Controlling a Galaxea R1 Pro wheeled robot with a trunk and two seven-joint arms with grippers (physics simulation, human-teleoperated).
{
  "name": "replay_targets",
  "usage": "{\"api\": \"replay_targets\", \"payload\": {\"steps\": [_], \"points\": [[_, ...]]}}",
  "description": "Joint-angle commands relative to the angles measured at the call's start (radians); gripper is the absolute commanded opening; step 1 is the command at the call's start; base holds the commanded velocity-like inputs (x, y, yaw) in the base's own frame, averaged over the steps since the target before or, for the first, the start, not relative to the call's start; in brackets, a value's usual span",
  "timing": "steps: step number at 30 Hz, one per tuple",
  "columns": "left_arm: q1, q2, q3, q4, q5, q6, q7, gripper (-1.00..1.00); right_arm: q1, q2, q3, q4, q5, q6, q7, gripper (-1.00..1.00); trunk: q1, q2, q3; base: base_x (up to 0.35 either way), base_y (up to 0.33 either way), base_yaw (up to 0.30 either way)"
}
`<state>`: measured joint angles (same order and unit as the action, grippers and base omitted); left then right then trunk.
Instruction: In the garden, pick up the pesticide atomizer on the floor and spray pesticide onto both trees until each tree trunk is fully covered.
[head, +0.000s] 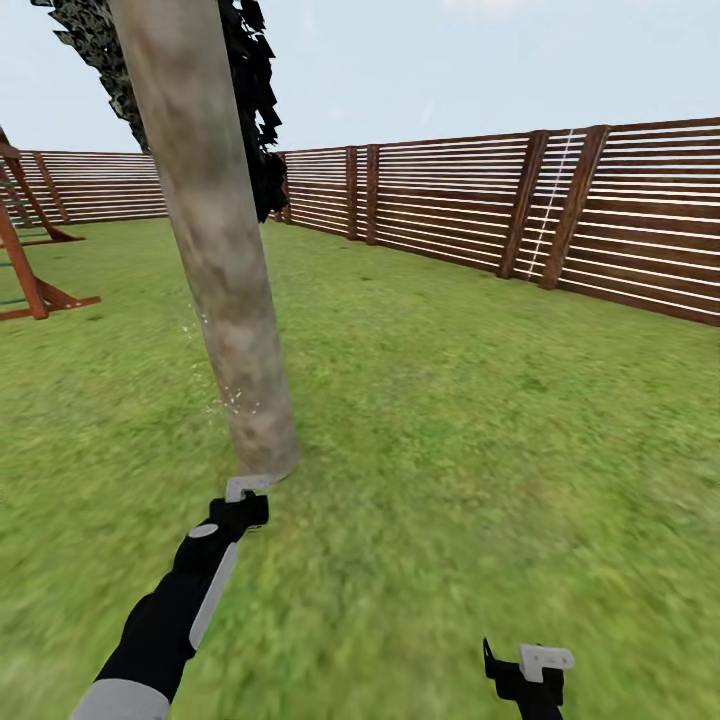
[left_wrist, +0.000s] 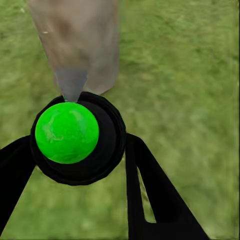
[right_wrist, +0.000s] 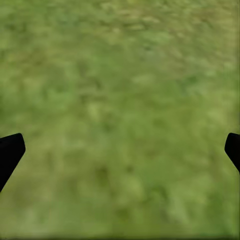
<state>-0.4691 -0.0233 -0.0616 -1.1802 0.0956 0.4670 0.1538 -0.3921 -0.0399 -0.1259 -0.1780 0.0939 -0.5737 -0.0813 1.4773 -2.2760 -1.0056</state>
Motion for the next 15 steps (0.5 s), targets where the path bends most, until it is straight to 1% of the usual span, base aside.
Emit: {"api": "replay_targets", "payload": {"steps": [1, 2, 5, 7, 8, 10, 11, 12, 14, 15], "points": [[-0.030, -0.011, -0.011, -0.013, -0.006, 0.047, 0.021, -1.00, 0.000, 0.000, 0.000, 0.000, 0.000, 0.000, 0.000, 1.00, 0.000, 0.000, 0.000, -0.005, 0.000, 0.000], [-0.063, -0.017, -0.016, -0.018, -0.005, 0.079, 0.037, -1.00, 0.000, 0.000, 0.000, 0.000, 0.000, 0.000, 0.000, 1.00, 0.000, 0.000, 0.000, -0.002, 0.000, 0.000], [-0.122, -0.021, -0.018, -0.021, -0.005, 0.124, 0.047, -1.00, 0.000, 0.000, 0.000, 0.000, 0.001, 0.000, 0.000, 1.00, 0.000, 0.000, 0.000, 0.000, 0.000, 0.000], [-0.136, -0.011, -0.011, -0.024, -0.006, 0.143, 0.048, -1.00, 0.000, 0.000, 0.000, 0.000, 0.001, 0.000, 0.000, 1.00, 0.000, 0.000, 0.000, 0.000, 0.000, 0.000], [-0.139, -0.005, -0.002, -0.029, -0.006, 0.147, 0.048, -1.00, 0.000, 0.000, 0.000, 0.000, 0.001, 0.000, 0.000, 1.00, 0.000, 0.000, 0.000, 0.000, 0.000, 0.000], [-0.140, 0.001, 0.030, -0.050, -0.007, 0.152, 0.046, -1.00, 0.000, 0.000, 0.000, 0.000, 0.001, 0.000, 0.000, 1.00, 0.000, 0.000, 0.000, 0.000, 0.000, 0.000], [-0.140, 0.002, 0.038, -0.062, -0.007, 0.153, 0.045, -1.00, 0.000, 0.000, 0.000, 0.000, 0.001, 0.000, 0.000, 1.00, 0.000, 0.000, 0.000, 0.000, 0.000, 0.000], [-0.141, 0.002, 0.042, -0.073, -0.006, 0.154, 0.045, -1.00, 0.000, 0.000, 0.000, 0.000, 0.001, 0.000, 0.000, 1.00, 0.000, 0.000, 0.000, 0.000, 0.000, 0.000], [-0.145, -0.010, 0.038, -0.091, -0.004, 0.156, 0.046, -1.00, 0.000, 0.000, 0.000, 0.000, 0.001, 0.000, 0.000, 1.00, 0.000, 0.000, 0.000, 0.000, 0.000, 0.000], [-0.171, -0.015, 0.039, -0.103, 0.001, 0.192, 0.045, -1.00, 0.000, 0.000, 0.000, 0.000, 0.001, 0.000, 0.000, 1.00, 0.000, 0.000, 0.000, 0.000, 0.000, 0.000]]}}
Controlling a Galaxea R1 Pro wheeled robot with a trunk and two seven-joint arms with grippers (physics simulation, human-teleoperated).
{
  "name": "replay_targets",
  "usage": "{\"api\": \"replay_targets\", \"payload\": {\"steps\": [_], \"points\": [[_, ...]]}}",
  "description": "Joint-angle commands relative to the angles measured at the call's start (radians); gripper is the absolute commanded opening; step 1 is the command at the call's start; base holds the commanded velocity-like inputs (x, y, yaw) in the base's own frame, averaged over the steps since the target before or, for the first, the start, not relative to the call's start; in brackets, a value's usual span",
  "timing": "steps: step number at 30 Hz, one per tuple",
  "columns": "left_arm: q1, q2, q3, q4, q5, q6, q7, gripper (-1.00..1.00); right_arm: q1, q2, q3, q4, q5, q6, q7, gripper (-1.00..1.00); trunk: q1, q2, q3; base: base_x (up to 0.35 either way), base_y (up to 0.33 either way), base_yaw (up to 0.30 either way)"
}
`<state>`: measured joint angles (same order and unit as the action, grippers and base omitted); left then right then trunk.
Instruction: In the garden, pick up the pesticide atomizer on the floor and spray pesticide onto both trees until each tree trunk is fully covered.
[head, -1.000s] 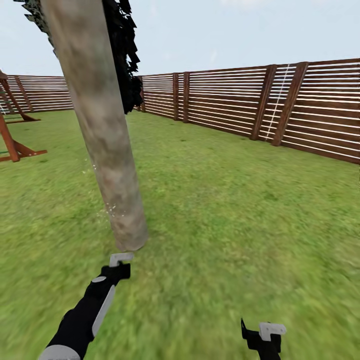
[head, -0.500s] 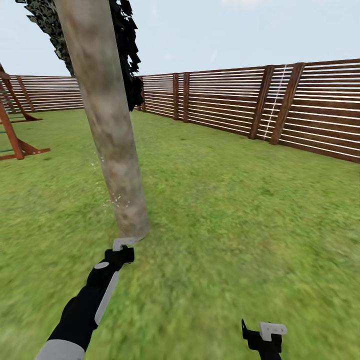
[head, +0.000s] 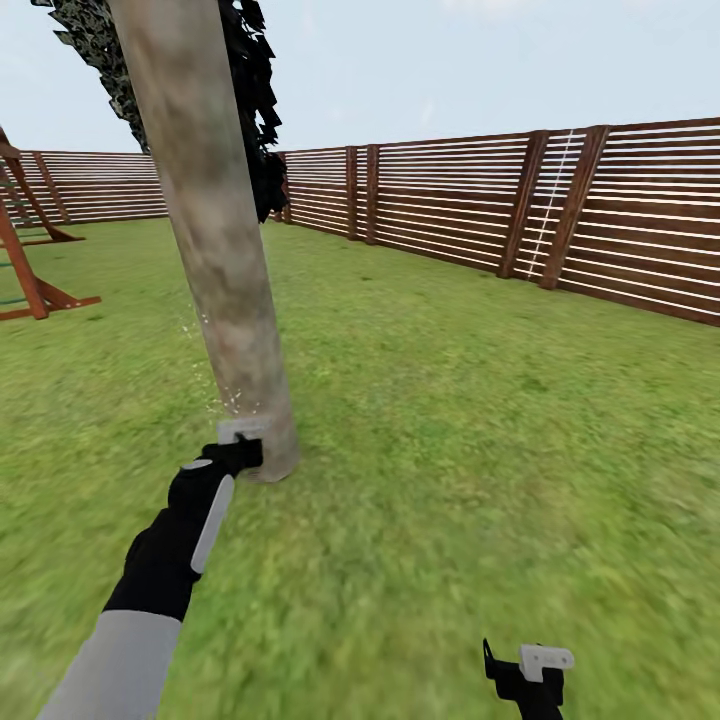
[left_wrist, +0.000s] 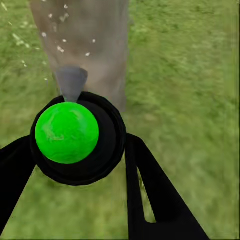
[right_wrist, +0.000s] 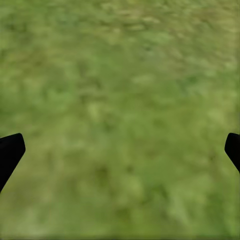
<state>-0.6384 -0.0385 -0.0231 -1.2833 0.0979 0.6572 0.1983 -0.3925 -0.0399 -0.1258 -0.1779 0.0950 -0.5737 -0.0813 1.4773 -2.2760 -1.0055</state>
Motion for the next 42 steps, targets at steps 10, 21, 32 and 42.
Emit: {"api": "replay_targets", "payload": {"steps": [10, 21, 32, 42], "points": [[-0.042, 0.070, -0.003, -0.032, 0.005, 0.038, -0.007, -1.00, 0.000, 0.000, 0.000, 0.001, 0.000, 0.000, 0.000, 1.00, 0.000, 0.000, 0.000, 0.000, 0.000, 0.000], [-0.035, 0.065, -0.007, -0.070, 0.002, 0.041, -0.009, -1.00, 0.000, 0.000, 0.000, 0.001, 0.000, 0.002, 0.000, 1.00, 0.000, 0.000, 0.000, 0.095, 0.013, 0.000], [-0.115, 0.065, -0.028, -0.079, 0.006, 0.104, -0.011, -1.00, 0.000, 0.000, 0.000, 0.001, 0.000, 0.002, 0.000, 1.00, 0.000, 0.000, 0.000, 0.000, 0.000, 0.000], [-0.102, 0.076, -0.010, -0.091, -0.001, 0.105, -0.064, -1.00, 0.000, 0.000, 0.000, 0.001, 0.000, 0.001, 0.000, 1.00, 0.000, 0.000, 0.000, 0.106, 0.000, 0.000]]}}
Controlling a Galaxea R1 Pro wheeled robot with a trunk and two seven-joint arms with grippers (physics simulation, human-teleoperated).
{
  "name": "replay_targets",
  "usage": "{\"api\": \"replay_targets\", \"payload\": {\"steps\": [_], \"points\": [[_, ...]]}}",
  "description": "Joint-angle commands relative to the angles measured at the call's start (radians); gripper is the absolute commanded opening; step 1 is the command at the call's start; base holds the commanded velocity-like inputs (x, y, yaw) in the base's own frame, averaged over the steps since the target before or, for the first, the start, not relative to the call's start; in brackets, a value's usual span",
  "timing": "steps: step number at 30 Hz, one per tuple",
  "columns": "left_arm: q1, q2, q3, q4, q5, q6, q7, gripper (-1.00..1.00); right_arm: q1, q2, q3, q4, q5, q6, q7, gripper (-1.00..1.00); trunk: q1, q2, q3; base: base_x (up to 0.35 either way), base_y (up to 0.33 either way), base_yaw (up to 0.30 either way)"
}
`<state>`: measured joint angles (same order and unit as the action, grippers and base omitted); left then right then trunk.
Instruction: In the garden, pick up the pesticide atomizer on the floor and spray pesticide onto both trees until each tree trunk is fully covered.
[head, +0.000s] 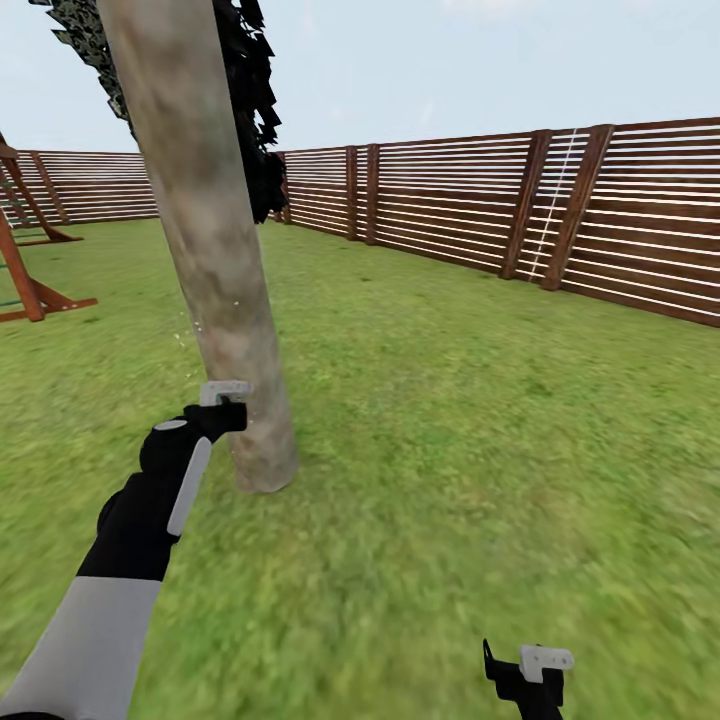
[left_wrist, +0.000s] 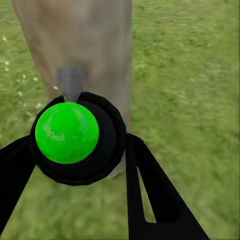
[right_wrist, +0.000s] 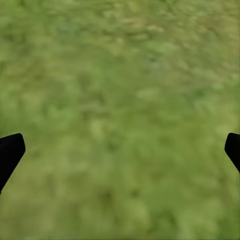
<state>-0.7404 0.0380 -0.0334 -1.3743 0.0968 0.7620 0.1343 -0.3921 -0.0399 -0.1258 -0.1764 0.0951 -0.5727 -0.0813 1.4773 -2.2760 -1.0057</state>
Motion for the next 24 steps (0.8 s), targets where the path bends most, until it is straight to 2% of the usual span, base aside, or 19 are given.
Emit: {"api": "replay_targets", "payload": {"steps": [1, 2, 4, 6, 10, 13, 17, 19, 20, 22, 24], "points": [[0.008, 0.003, 0.002, 0.010, -0.004, 0.002, -0.002, -1.00, 0.000, 0.000, 0.000, 0.000, 0.000, 0.000, 0.000, 1.00, 0.000, 0.000, 0.000, 0.048, 0.000, 0.000], [0.017, 0.010, 0.002, 0.023, -0.004, 0.001, -0.002, -1.00, 0.000, 0.000, 0.000, 0.000, 0.000, 0.000, 0.000, 1.00, 0.000, 0.000, 0.000, 0.024, 0.000, 0.000], [0.026, 0.044, 0.002, 0.062, -0.004, -0.006, -0.002, -1.00, 0.000, 0.000, 0.000, 0.000, 0.000, 0.001, 0.000, 1.00, 0.000, 0.000, 0.000, 0.009, 0.000, 0.000], [0.028, 0.056, 0.003, 0.099, -0.004, -0.009, -0.002, -1.00, 0.000, 0.000, 0.000, 0.000, 0.000, 0.001, 0.000, 1.00, 0.000, 0.000, 0.000, 0.002, 0.000, 0.000], [0.029, 0.059, 0.003, 0.129, -0.005, -0.009, -0.002, -1.00, 0.000, 0.000, 0.000, 0.000, 0.000, 0.000, 0.000, 1.00, 0.000, 0.000, 0.000, 0.076, 0.004, 0.000], [0.029, 0.059, 0.002, 0.129, -0.007, -0.007, 0.004, -1.00, 0.000, 0.000, 0.000, 0.000, 0.000, 0.000, 0.000, 1.00, 0.000, 0.000, 0.000, 0.229, 0.053, 0.000], [0.022, 0.053, -0.004, 0.116, -0.007, 0.007, 0.005, -1.00, 0.000, 0.000, 0.000, 0.000, 0.000, 0.000, 0.000, 1.00, 0.000, 0.000, 0.000, 0.019, 0.005, 0.000], [0.016, 0.059, 0.004, 0.117, -0.006, 0.009, 0.005, -1.00, 0.000, 0.000, 0.000, 0.000, 0.000, 0.000, 0.000, 1.00, 0.000, 0.000, 0.000, 0.001, 0.000, 0.000], [0.013, 0.069, 0.022, 0.119, -0.005, 0.009, 0.005, -1.00, 0.000, 0.000, 0.000, 0.000, 0.000, 0.000, 0.000, 1.00, 0.000, 0.000, 0.000, 0.000, 0.000, 0.000], [0.010, 0.075, 0.043, 0.119, -0.004, 0.027, 0.004, -1.00, 0.000, 0.000, 0.000, 0.000, 0.000, 0.000, 0.000, 1.00, 0.000, 0.000, 0.000, 0.000, 0.000, 0.000], [0.009, 0.053, 0.040, 0.106, -0.002, 0.107, 0.004, -1.00, 0.000, 0.000, 0.000, 0.000, 0.000, 0.001, 0.000, 1.00, 0.000, 0.000, 0.000, 0.000, 0.000, 0.000]]}}
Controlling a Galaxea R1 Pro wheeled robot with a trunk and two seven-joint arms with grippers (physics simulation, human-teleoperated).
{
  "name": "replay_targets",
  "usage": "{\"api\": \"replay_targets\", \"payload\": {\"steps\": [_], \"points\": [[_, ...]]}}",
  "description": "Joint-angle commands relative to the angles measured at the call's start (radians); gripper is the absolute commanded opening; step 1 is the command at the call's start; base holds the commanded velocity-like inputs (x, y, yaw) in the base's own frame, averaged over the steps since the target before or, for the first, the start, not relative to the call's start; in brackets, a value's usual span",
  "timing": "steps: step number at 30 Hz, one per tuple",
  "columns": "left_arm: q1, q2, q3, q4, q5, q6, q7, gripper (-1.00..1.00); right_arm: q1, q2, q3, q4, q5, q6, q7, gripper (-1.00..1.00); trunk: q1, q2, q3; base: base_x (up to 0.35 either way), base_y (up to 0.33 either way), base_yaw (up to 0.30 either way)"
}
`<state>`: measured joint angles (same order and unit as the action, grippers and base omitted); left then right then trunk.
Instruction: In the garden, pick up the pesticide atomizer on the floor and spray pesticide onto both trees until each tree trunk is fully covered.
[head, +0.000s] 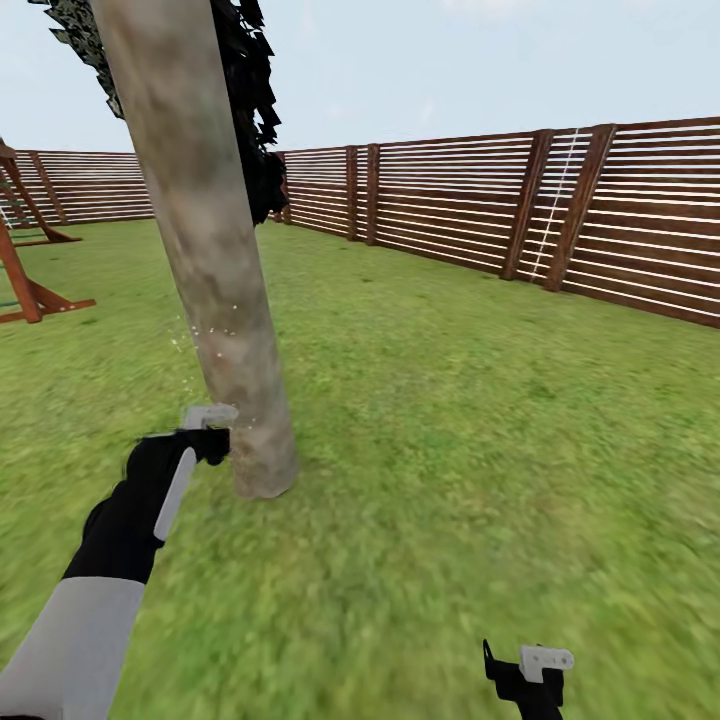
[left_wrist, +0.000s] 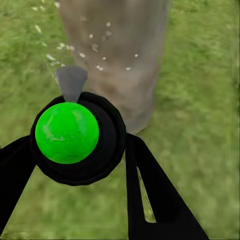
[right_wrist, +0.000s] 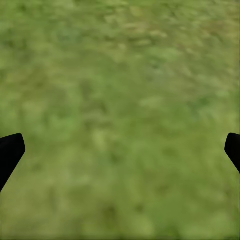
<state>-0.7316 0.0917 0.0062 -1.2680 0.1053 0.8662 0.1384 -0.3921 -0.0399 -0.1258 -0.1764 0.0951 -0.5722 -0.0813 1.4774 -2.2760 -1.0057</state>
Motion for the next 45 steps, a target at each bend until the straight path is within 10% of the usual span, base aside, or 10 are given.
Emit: {"api": "replay_targets", "payload": {"steps": [1, 22, 33, 45], "points": [[-0.001, -0.013, -0.006, -0.005, -0.011, 0.015, 0.001, -1.00, 0.000, 0.000, 0.000, 0.000, 0.000, 0.000, 0.000, 1.00, 0.000, 0.000, 0.000, 0.000, 0.000, 0.000], [-0.033, -0.040, -0.032, 0.012, -0.004, 0.034, -0.005, -1.00, 0.000, 0.000, 0.000, 0.000, 0.000, 0.000, 0.002, 1.00, 0.000, 0.000, 0.000, 0.000, 0.000, 0.000], [-0.017, 0.012, -0.021, 0.024, -0.005, 0.028, -0.008, -1.00, 0.000, 0.000, 0.000, 0.000, 0.000, 0.000, 0.002, 1.00, 0.000, 0.000, 0.000, 0.000, 0.000, 0.000], [-0.015, -0.049, -0.028, 0.052, -0.002, 0.020, -0.008, -1.00, 0.000, 0.000, 0.000, 0.000, 0.000, 0.000, 0.002, 1.00, 0.000, 0.000, 0.000, 0.000, 0.000, 0.000]]}}
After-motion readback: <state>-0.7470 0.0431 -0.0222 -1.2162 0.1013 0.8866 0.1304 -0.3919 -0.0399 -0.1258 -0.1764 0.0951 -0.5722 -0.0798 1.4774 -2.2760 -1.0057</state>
